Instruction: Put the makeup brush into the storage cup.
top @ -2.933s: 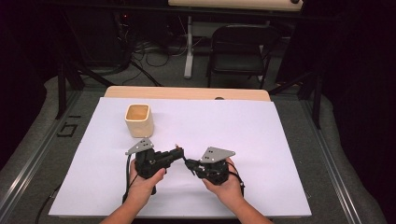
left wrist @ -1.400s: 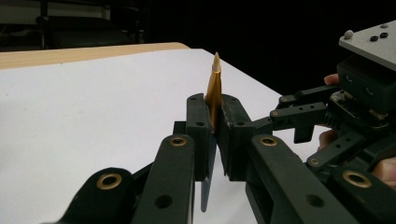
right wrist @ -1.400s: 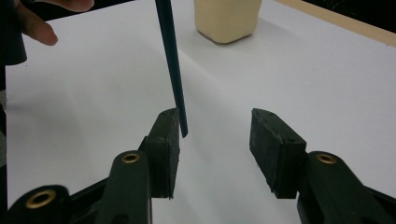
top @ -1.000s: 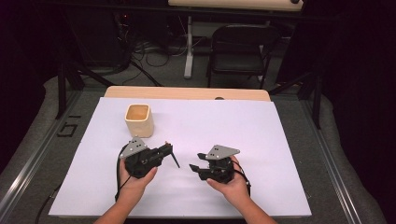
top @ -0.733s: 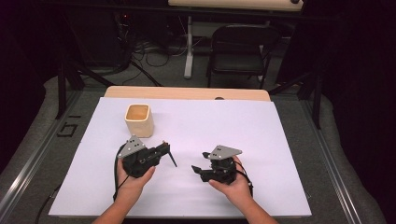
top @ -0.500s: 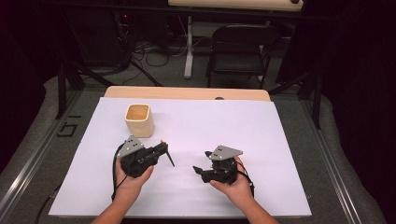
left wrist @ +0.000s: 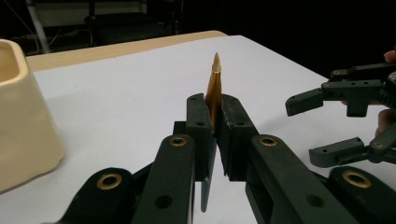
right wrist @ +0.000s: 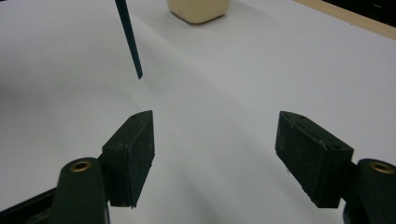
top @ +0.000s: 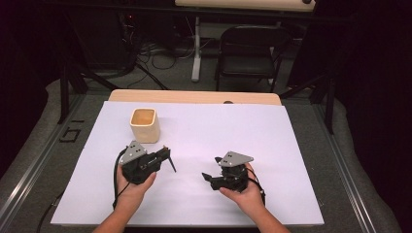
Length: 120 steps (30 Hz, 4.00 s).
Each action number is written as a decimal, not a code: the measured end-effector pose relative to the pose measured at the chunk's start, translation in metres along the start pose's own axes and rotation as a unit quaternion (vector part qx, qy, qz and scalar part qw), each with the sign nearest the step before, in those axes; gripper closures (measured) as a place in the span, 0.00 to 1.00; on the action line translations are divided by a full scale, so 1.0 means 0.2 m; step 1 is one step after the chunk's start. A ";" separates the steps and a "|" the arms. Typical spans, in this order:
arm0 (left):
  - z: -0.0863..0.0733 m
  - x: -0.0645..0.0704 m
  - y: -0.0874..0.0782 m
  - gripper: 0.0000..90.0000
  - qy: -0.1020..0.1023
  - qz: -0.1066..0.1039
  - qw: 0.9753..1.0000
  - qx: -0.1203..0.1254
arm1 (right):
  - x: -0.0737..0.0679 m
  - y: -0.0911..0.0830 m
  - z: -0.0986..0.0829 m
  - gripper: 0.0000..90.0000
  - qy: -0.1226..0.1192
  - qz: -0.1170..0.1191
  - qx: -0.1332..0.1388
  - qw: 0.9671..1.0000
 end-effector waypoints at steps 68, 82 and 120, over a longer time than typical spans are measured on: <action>0.14 -0.37 -0.10 0.93 -0.012 0.096 0.994 -0.045 | 0.06 0.00 -0.02 0.32 0.018 -0.011 0.001 1.000; 0.20 -0.43 -0.12 0.93 -0.014 0.107 0.993 -0.046 | 0.07 0.01 -0.02 0.32 0.021 -0.012 -0.001 1.000; 0.41 -0.65 -0.08 0.93 -0.026 0.150 0.987 -0.052 | 0.08 0.01 -0.03 0.32 0.019 -0.014 -0.002 1.000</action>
Point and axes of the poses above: each handheld gripper's, and its own axes: y roughly forward along the jaws, z roughly out of its top, x roughly to its right, the point moved 3 cm from there along y, roughly forward along the jaws, and after that the axes turned 15 degrees about y, right-handed, at the moved point
